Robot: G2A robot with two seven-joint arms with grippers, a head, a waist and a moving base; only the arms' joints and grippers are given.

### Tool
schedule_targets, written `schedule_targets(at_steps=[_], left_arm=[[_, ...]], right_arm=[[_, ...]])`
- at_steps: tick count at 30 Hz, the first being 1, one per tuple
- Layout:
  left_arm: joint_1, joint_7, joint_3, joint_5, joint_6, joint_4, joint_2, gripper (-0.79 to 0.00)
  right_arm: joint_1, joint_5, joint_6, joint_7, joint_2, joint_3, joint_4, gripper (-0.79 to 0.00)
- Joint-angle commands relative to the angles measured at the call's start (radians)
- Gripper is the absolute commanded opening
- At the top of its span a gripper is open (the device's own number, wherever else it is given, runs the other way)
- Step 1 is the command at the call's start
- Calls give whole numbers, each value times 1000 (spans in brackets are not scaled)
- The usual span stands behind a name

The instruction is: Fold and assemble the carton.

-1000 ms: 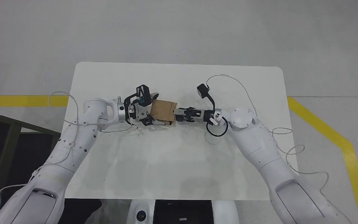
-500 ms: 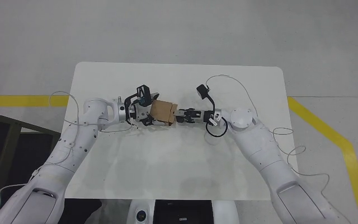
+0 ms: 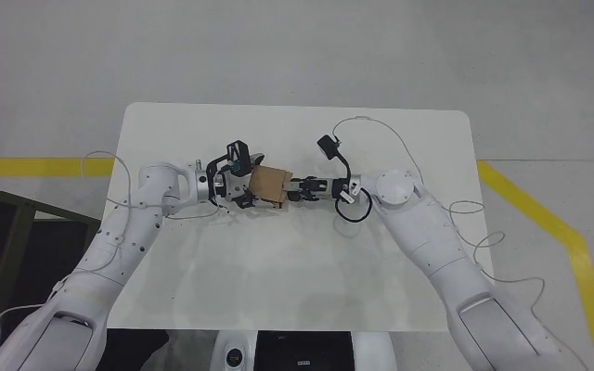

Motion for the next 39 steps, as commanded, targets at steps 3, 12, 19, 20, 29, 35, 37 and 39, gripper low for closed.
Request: schedule_targets(at_steps=[3,12,19,20,29,35,37,39], left_arm=[[1,1,1,2,0,-3,1,0],[1,1,5,1,0,-2,3,0],[0,1,7,0,0,-1,5,0],[0,1,7,0,0,-1,5,0],[-1,2,11,3,0,-1,7,0],[-2,-1,16,-13,0,0,7,0],[-3,-2,17,-14,0,-1,8,0],[-3,-2,18,-16,0,-1,8,0]], right_arm=[[18,-2,-1,5,-5,-10,7,-616],[18,-2,-21,-1,-2,1,10,-573],[-22,3,-27,-3,16,40,-36,-517],[-27,1,-27,-4,19,46,-44,-514],[-61,-10,-21,-31,36,84,-90,-785],[-53,-12,-9,-37,31,65,-83,-785],[-49,-6,-13,-38,27,58,-72,-785],[-44,3,-18,-35,23,50,-64,-785]])
